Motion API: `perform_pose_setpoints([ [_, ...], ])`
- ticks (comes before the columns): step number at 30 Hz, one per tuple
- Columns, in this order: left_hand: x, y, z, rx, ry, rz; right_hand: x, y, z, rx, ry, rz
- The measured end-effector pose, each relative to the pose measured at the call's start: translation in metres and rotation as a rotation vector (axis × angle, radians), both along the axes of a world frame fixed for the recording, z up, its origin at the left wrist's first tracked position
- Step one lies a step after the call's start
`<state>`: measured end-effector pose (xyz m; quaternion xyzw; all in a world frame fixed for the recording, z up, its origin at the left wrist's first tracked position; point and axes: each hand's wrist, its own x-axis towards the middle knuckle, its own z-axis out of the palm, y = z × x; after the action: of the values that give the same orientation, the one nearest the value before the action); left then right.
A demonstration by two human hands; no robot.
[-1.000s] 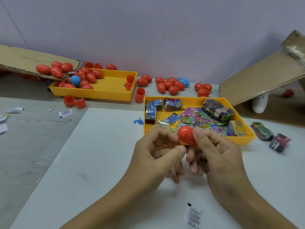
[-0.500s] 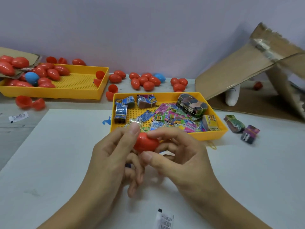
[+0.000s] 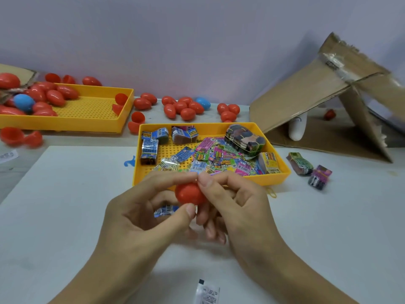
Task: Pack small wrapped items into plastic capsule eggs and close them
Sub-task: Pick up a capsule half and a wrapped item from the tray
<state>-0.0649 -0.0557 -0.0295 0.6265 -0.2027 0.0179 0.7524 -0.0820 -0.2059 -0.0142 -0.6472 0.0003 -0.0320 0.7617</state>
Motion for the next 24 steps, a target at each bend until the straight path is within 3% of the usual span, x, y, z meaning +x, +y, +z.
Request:
perform_pose_setpoints([
  [8,0.002,0.001,0.005,-0.089,0.285,0.051,-0.001,0.0,-0.003,-0.046,-0.084,-0.019],
  [13,0.003,0.003,0.009,-0.116,0.372,0.026,-0.001,-0.001,-0.006,-0.105,-0.158,-0.006],
  [24,-0.003,-0.001,0.01,-0.023,0.223,0.095,-0.004,-0.002,-0.005,-0.082,-0.177,0.007],
])
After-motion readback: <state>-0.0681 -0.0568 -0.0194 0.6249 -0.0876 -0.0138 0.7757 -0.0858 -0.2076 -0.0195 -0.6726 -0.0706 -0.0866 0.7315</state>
